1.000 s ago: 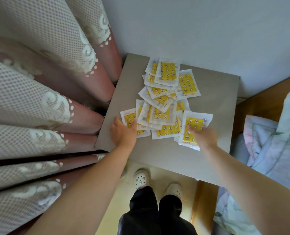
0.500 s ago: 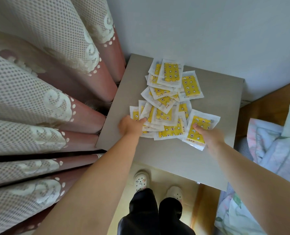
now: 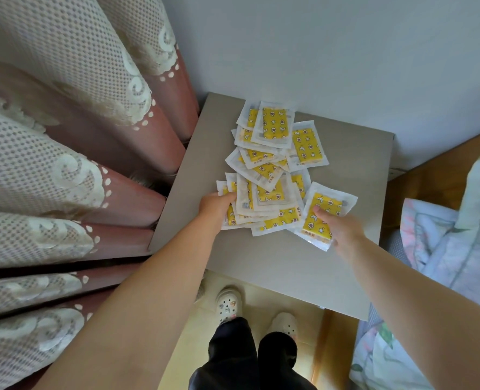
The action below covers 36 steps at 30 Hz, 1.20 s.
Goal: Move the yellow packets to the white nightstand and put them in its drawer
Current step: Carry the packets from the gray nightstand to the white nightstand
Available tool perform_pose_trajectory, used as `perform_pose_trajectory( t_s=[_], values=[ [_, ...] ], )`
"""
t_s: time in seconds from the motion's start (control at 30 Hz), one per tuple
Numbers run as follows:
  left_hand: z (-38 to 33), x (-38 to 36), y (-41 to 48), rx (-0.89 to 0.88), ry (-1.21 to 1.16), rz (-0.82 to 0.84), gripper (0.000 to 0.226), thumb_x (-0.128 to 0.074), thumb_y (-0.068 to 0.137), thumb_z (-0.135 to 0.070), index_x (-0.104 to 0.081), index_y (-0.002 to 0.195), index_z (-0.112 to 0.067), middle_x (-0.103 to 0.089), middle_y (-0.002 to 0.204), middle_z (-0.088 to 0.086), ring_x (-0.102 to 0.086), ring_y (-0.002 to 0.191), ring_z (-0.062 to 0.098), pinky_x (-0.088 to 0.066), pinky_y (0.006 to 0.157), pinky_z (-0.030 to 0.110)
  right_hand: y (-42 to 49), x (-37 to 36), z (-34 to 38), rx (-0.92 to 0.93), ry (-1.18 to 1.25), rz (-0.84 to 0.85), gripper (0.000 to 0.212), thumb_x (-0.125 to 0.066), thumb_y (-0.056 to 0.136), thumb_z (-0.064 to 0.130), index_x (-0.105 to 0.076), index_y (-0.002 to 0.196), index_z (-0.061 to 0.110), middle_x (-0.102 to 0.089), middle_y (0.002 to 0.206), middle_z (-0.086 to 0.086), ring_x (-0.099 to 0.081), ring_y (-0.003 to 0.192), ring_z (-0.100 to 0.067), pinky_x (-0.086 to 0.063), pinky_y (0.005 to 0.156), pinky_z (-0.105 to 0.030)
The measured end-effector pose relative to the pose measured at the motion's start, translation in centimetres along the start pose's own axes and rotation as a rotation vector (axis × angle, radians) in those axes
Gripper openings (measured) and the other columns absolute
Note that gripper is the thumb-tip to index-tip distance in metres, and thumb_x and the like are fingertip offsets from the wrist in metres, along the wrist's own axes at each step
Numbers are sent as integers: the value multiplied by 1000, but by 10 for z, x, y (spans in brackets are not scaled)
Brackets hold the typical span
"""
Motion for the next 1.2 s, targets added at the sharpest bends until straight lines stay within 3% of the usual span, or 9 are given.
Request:
perform_pose_trajectory(
  t_s=[0.17, 0.33, 0.57, 0.7, 0.8, 0.9, 1.0, 1.1, 1.2],
  values=[
    [3, -1, -9, -80, -11, 88, 17, -75, 78, -4, -69, 92, -12, -70, 99, 10, -67, 74, 16, -57, 68, 31, -1, -3, 0, 43, -38, -61, 26, -83, 70, 32, -62, 78, 18, -69, 96, -7, -68, 90, -27, -54, 88, -46],
    [0, 6, -24, -211, 10, -20, 24, -75, 76, 0, -69, 95, -13, -70, 90, 2, -68, 74, 11, -55, 57, 24, -6, -4, 0, 88, -83, -89, 25, -81, 73, 32, -60, 72, 20, -69, 93, -8, -68, 92, -30, -54, 88, -46],
    [-7, 26, -62, -397, -61, -185, 20, -70, 82, -3, -67, 95, -18, -69, 87, -9, -67, 77, 3, -56, 62, 21, -18, -5, 0, 34, -31, 18, 16, -79, 76, 24, -64, 79, 18, -69, 101, -9, -67, 90, -28, -53, 87, -45],
    [-8, 26, -78, -443, -47, -151, 21, -69, 82, -2, -67, 95, -18, -69, 87, -11, -68, 79, 3, -57, 66, 23, -29, 3, -5, -37, 192, 137, 12, -69, 84, 11, -65, 95, 12, -67, 107, -10, -66, 89, -26, -53, 78, -44],
    [-7, 27, -84, -424, -80, -133, 21, -69, 83, -2, -67, 95, -19, -70, 88, -10, -68, 80, 5, -58, 66, 25, -35, 14, -9, -50, 310, 210, 12, -65, 86, 11, -64, 98, 15, -68, 108, -8, -67, 92, -24, -52, 86, -48],
    [-5, 24, -90, -390, -126, -81, 24, -68, 84, 0, -66, 94, -21, -70, 87, -11, -68, 78, 4, -57, 62, 23, -46, 18, -6, -43, 425, 304, 15, -58, 90, 14, -64, 104, 17, -69, 111, -6, -71, 89, -22, -59, 68, -39],
    [6, 13, -96, -291, -207, 25, 28, -65, 85, 4, -66, 95, -22, -71, 92, -6, -69, 84, 10, -58, 70, 31, -64, 12, 4, -46, 522, 422, 15, -52, 92, 14, -64, 101, 15, -72, 101, -6, -73, 83, -21, -60, 66, -40],
    [17, 3, -107, -232, -204, 132, 30, -62, 86, 6, -65, 96, -22, -71, 96, -2, -68, 93, 19, -55, 84, 41, -87, 1, 15, -78, 514, 533, 23, -57, 81, 10, -64, 103, 11, -74, 91, -7, -73, 80, -24, -60, 67, -42],
    [23, -1, -125, -202, -163, 235, 30, -60, 88, 5, -65, 102, -21, -71, 103, 2, -68, 99, 24, -53, 88, 47, -105, -7, 17, -104, 383, 587, 35, -59, 74, 4, -62, 108, 8, -72, 99, -10, -72, 84, -26, -59, 72, -43]
  ],
)
Point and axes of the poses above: each hand's wrist, its own y-axis towards the middle knuckle, its own x-axis out of the back of the hand, z = x × y, the point moved 6 cm from there along y, towards the middle knuckle
